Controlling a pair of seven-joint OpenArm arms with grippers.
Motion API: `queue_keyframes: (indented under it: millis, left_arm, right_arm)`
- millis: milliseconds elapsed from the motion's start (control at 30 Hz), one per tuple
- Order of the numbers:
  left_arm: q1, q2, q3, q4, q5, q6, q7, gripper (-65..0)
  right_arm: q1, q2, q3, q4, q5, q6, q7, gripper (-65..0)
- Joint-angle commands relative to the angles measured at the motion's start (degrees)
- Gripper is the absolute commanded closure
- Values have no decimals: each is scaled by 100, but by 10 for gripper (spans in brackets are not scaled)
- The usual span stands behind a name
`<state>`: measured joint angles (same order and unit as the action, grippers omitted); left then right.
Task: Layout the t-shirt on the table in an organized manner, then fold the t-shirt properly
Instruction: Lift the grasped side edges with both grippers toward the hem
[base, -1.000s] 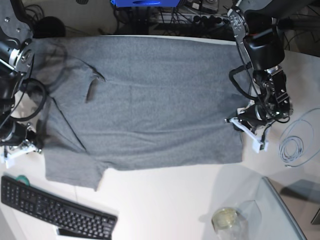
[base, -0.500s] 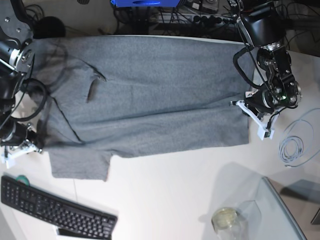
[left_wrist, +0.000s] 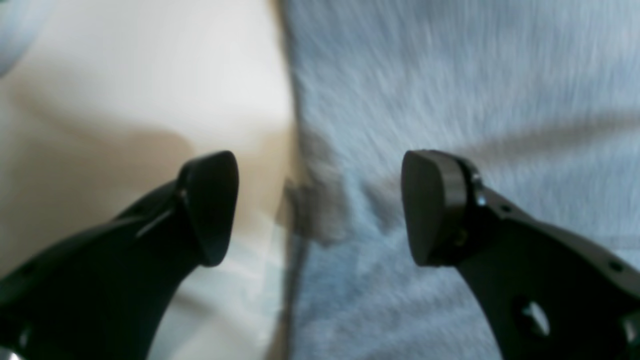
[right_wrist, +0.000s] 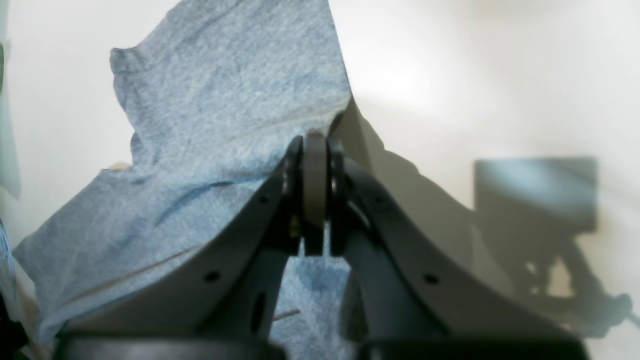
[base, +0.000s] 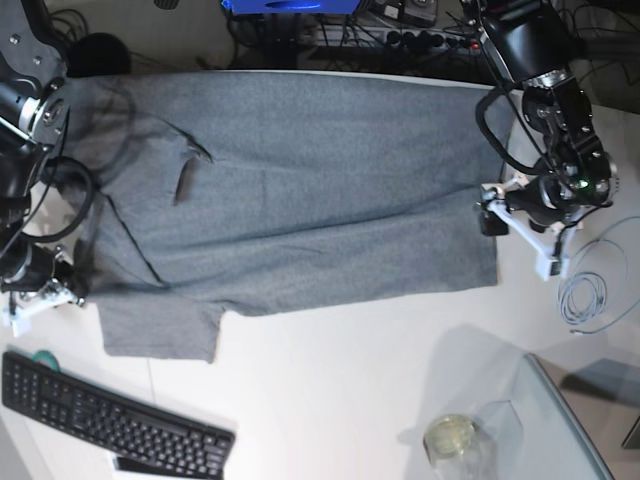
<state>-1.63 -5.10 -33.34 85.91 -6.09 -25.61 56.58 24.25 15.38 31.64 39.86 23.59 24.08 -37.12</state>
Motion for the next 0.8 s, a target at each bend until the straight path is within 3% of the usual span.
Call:
queue_keyframes:
  millis: [0, 133, 367, 600, 767]
  left_arm:
    - [-184, -83, -169, 46, -2, 24, -44, -487]
    - [-905, -197, -653, -850, -2, 7, -150, -487]
    - [-1723, -408, -688, -2907, 33, -2, -1565, -487]
    - [-1995, -408, -688, -4305, 42, 24, -2629, -487]
    - [-2127, -408, -688, -4824, 50, 24, -2831, -485]
  right_arm:
    - [173, 111, 5, 98, 89, 58, 112, 0]
    - [173, 111, 5, 98, 89, 58, 112, 0]
    - [173, 120, 5, 98, 89, 58, 112, 0]
    - [173, 137, 5, 98, 89, 58, 112, 0]
    - [173, 137, 5, 98, 89, 58, 112, 0]
